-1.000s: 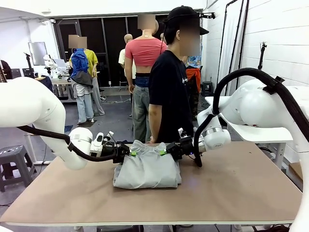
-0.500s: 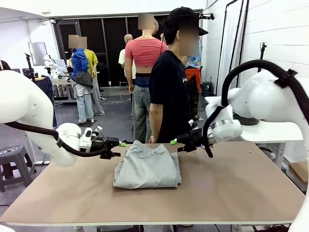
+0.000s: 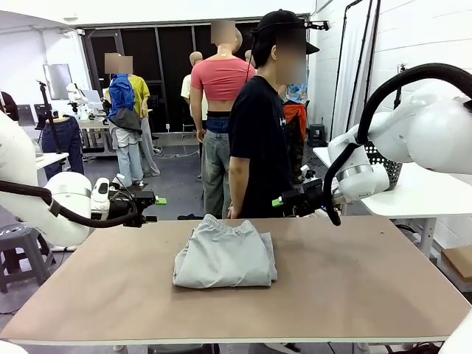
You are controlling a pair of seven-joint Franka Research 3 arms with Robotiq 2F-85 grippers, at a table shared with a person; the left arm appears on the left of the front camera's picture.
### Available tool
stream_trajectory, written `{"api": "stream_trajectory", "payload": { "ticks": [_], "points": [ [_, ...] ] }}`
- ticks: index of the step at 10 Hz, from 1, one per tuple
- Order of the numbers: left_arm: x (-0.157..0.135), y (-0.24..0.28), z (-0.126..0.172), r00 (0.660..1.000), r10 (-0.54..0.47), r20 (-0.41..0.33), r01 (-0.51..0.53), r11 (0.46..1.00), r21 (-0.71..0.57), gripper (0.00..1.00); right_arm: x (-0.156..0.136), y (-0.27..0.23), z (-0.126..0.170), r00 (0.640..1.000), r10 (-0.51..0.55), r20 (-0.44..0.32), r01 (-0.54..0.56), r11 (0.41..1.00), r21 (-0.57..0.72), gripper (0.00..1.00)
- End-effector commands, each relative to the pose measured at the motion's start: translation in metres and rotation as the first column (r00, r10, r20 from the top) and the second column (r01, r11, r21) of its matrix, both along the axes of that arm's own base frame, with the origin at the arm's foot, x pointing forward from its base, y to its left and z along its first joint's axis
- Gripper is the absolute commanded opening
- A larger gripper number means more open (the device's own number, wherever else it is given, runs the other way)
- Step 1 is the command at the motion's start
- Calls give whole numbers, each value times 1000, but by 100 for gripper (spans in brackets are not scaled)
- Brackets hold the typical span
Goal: Fold the training pants.
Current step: Fold the Training pants in half.
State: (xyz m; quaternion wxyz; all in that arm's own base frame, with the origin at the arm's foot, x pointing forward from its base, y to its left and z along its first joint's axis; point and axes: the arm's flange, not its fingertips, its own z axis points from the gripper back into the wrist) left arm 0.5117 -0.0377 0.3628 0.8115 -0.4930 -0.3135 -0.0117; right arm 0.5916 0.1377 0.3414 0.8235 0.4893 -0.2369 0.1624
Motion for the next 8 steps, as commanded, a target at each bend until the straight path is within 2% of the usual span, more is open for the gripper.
{"api": "stream_trajectory", "payload": {
  "ticks": [1, 8],
  "points": [
    [14, -10, -20, 999, -23, -40, 23, 1000, 3, 100, 11, 1, -17, 1000, -8, -26, 9, 1000, 20, 100],
    [14, -10, -20, 999, -23, -40, 23, 1000, 3, 100, 11, 1, -17, 1000, -8, -26, 9, 1000, 20, 100]
  ]
}}
